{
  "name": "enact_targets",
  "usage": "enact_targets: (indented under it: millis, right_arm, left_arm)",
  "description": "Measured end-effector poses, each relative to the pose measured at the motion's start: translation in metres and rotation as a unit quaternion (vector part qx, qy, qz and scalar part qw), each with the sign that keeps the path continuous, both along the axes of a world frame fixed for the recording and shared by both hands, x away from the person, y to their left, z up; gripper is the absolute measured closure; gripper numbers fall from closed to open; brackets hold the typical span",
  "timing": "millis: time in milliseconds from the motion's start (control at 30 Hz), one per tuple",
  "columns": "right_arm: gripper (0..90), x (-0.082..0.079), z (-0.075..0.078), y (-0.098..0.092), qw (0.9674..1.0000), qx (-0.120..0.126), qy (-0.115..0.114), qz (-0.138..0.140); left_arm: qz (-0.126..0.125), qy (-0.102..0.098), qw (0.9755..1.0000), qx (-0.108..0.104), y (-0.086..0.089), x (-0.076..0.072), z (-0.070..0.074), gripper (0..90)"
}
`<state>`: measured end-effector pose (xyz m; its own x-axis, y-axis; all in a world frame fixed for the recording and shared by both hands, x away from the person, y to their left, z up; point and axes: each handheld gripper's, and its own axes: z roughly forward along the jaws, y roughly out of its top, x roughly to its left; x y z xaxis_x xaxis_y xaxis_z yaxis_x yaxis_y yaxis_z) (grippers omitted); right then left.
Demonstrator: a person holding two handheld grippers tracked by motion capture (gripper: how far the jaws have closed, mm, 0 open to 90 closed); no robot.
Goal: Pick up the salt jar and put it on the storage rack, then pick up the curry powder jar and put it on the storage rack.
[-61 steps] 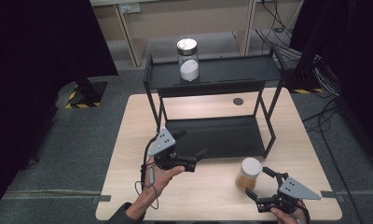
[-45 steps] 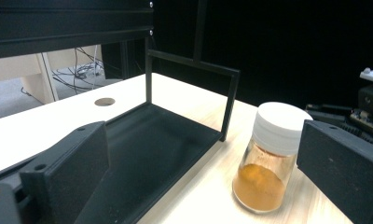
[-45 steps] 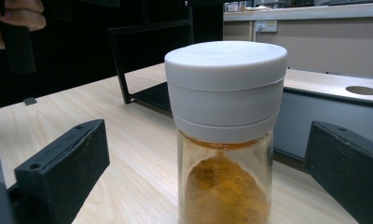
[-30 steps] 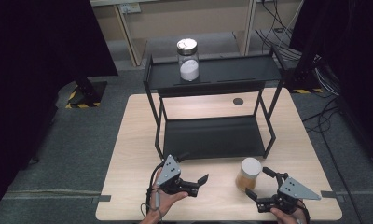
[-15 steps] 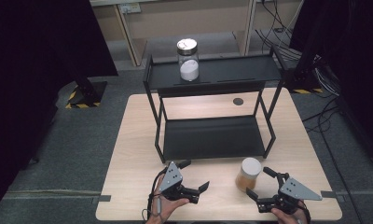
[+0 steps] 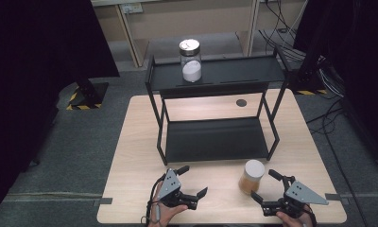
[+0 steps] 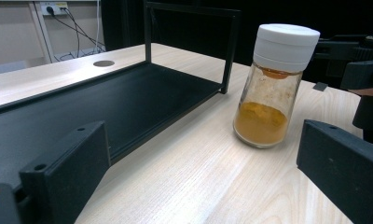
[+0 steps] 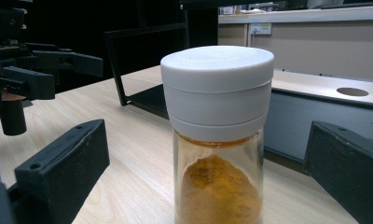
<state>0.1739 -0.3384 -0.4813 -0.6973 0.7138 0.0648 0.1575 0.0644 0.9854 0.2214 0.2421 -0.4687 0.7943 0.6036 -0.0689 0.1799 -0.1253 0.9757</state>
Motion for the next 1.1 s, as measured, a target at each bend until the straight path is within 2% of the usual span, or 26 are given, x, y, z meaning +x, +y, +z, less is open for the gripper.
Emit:
enact_targets:
  millis: [800, 1100]
  right_arm:
    - [0.3, -0.0004, -0.0004, -0.0001, 1.0000, -0.001, 0.002, 0.001]
    - [0.3, 0.0012, 0.0000, 0.0039, 1.0000, -0.004, -0.005, 0.004]
  left_arm:
    - [-0.002, 0.005, 1.0000, 0.004, -0.0031, 0.0012, -0.0021, 1.9]
    - [-0.001, 0.006, 1.0000, 0.004, -0.0034, 0.0014, -0.0030, 1.9]
